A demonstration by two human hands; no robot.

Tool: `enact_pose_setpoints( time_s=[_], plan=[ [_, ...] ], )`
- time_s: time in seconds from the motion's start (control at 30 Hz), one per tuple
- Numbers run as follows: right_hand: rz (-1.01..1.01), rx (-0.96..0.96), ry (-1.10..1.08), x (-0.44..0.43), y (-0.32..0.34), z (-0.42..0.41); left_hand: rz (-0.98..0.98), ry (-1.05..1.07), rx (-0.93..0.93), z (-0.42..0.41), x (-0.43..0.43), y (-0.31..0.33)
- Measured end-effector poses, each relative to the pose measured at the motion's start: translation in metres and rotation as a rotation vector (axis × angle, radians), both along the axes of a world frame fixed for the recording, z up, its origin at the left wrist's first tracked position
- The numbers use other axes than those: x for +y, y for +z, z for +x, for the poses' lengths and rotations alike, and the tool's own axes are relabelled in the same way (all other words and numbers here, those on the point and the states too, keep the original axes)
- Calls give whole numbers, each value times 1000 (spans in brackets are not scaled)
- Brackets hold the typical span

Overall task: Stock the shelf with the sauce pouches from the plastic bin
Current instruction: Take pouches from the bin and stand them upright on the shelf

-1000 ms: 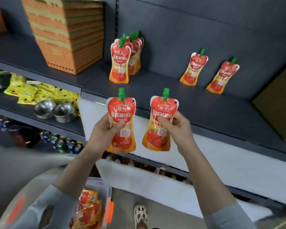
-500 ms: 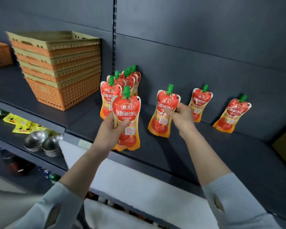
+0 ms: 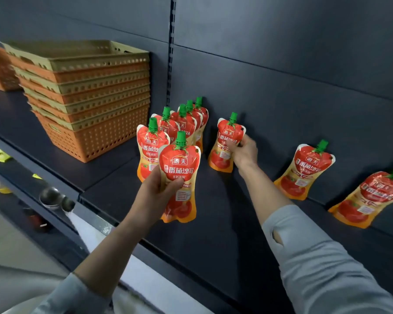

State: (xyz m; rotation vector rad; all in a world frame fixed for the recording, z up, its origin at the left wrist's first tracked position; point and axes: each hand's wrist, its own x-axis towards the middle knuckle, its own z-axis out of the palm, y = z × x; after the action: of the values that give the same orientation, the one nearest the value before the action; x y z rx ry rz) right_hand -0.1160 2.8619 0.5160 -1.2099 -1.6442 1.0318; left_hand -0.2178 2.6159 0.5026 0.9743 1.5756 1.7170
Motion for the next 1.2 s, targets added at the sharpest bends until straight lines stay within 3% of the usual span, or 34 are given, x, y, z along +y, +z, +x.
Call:
enact_pose_setpoints(
  time_s=[0.33, 0.43, 0.5, 0.57, 0.67, 0.73, 0.87, 1.0, 1.2],
  plan=[
    [14, -58, 61, 23, -2, -7, 8, -28, -29, 6, 16, -1],
    [175, -123, -52, 7, 8, 6, 5, -50, -18, 9, 22, -2],
    [370, -65, -119, -17, 17, 19, 2, -71, -18, 11, 28, -3],
    [437, -30, 24, -47, 27, 31, -4, -105, -20, 12, 34, -5],
    [210, -95, 414, -82, 33, 40, -6, -144, -3, 16, 46, -8],
    [124, -126, 500, -87, 30, 42, -2, -173, 4, 19, 53, -9],
    [102, -83, 451, -79, 29, 43, -19, -188, 27, 21, 67, -15],
    [165, -129, 333, -64, 30, 38, -27, -69, 124, 16, 77, -30],
    [295, -265, 151, -24, 20, 21, -194, -64, 489, 19, 88, -53]
  ],
)
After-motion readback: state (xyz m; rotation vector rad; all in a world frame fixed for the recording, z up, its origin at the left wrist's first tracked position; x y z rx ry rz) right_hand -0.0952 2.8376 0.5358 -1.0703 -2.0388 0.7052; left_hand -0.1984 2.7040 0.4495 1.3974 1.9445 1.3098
